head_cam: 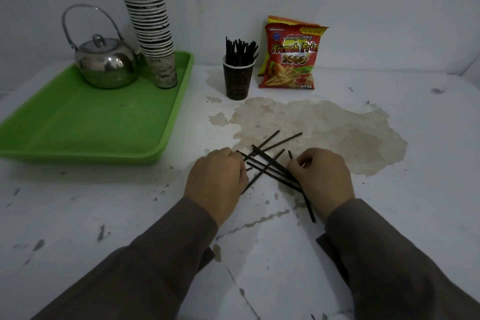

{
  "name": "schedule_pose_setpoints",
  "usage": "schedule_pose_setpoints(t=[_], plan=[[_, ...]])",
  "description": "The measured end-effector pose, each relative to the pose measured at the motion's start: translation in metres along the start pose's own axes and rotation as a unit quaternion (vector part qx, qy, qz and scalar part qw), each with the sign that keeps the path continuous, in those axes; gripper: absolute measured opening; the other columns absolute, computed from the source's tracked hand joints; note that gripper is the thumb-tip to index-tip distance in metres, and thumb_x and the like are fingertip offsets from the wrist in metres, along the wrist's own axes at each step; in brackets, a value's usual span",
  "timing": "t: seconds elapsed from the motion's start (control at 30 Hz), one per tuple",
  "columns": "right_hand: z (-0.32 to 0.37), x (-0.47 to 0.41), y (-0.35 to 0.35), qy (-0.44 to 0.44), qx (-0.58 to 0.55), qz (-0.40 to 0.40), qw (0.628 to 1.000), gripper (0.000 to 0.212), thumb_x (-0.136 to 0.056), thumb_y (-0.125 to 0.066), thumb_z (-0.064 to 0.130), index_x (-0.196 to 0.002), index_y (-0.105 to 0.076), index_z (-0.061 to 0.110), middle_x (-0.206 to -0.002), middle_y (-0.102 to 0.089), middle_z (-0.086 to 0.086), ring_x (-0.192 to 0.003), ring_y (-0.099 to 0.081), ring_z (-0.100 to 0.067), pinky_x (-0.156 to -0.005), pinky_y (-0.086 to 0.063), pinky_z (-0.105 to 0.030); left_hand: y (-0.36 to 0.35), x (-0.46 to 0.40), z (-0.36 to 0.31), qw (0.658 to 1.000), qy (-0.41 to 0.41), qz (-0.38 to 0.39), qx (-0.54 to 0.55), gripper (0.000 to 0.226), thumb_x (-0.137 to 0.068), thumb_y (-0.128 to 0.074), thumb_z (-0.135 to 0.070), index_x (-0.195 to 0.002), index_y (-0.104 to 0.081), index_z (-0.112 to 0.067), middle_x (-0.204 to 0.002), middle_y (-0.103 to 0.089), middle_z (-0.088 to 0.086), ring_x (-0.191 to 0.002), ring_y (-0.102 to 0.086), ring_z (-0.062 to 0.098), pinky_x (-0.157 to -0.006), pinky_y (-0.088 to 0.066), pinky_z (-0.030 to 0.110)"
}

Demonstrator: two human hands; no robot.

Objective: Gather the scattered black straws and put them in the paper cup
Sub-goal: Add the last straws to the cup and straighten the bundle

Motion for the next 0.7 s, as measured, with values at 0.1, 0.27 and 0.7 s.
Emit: schedule_pose_setpoints(t=[0.1, 0.27, 0.7], plan=[[0.002, 0.001, 0.015, 0.019, -0.072, -0.053, 0.996, 0.015, -0.080, -0.059, 0.025, -0.066, -0.056, 0.023, -0.060, -0.055, 0.010, -0.055, -0.050, -0.003, -0.047, -0.033, -0.017, 0.007, 0.005, -0.016, 0.998, -0.051, -0.023, 0.021, 0.011, -0.089, -0.047, -0.021, -0.089, -0.057, -0.017, -0.087, -0.056, -0.002, -0.082, -0.051, 0.015, -0.074, -0.042, 0.031], [0.005, 0.001, 0.026, 0.023, -0.173, -0.080, 0.981, 0.017, -0.083, -0.053, 0.021, -0.067, -0.053, 0.026, -0.062, -0.063, 0.007, -0.054, -0.056, -0.002, -0.046, -0.039, -0.009, -0.010, 0.010, -0.032, 0.996, -0.074, -0.009, 0.042, 0.013, -0.092, -0.045, -0.022, -0.096, -0.057, -0.017, -0.096, -0.060, 0.001, -0.090, -0.051, 0.018, -0.077, -0.041, 0.031], [0.017, 0.001, 0.006, 0.057, -0.154, 0.054, 0.985, 0.008, -0.088, -0.056, 0.020, -0.090, -0.062, 0.026, -0.069, -0.062, 0.007, -0.062, -0.056, -0.008, -0.059, -0.045, -0.019, -0.012, 0.008, -0.031, 0.993, -0.105, -0.002, -0.052, 0.032, -0.049, -0.077, 0.003, -0.069, -0.068, -0.020, -0.063, -0.065, -0.003, -0.060, -0.060, 0.017, -0.055, -0.047, 0.024]])
Point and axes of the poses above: each hand's wrist, its own x-axis away from the middle knuckle, its own y-axis out of the back of the hand, z = x × y, the point moved 9 cm from there along -x, towards the middle knuckle
